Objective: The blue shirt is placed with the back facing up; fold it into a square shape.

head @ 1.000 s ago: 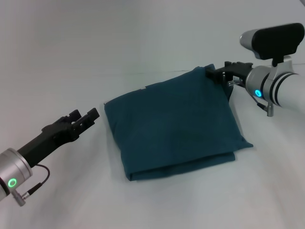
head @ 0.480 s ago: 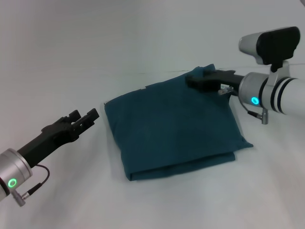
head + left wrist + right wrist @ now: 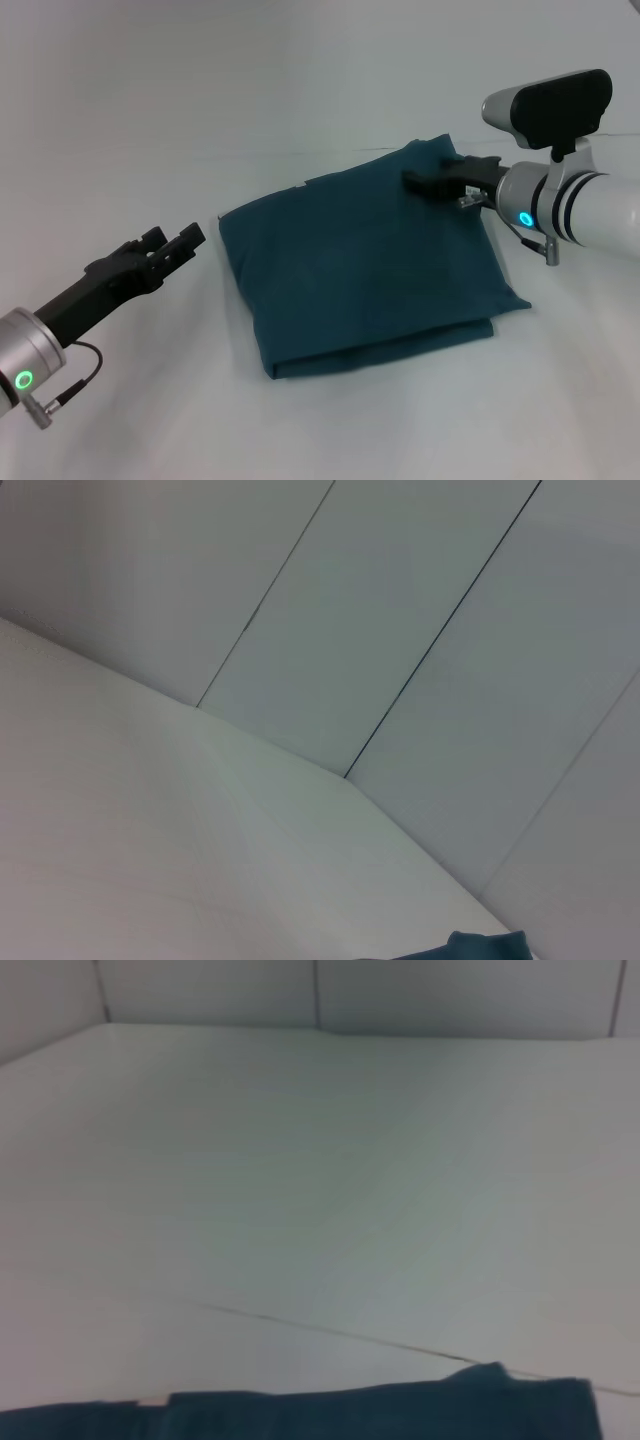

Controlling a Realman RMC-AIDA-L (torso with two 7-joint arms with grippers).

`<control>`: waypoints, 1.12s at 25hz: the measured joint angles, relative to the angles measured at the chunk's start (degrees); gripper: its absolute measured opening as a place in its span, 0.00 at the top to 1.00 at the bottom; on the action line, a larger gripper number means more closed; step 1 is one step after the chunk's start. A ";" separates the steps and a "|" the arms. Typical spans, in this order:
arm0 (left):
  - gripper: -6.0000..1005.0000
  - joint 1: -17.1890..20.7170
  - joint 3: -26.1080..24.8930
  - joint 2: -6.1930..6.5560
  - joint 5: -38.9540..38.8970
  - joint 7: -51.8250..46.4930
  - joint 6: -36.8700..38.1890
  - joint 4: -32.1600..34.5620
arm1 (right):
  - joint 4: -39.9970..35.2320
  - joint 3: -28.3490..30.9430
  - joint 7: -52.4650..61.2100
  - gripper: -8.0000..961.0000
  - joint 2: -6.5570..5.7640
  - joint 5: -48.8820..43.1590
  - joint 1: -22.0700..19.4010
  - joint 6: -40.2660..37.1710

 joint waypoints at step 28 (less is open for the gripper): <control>0.25 0.29 -0.01 0.00 0.00 -0.10 0.29 -0.18 | 6.62 0.41 -0.77 0.33 -0.11 0.00 3.23 5.78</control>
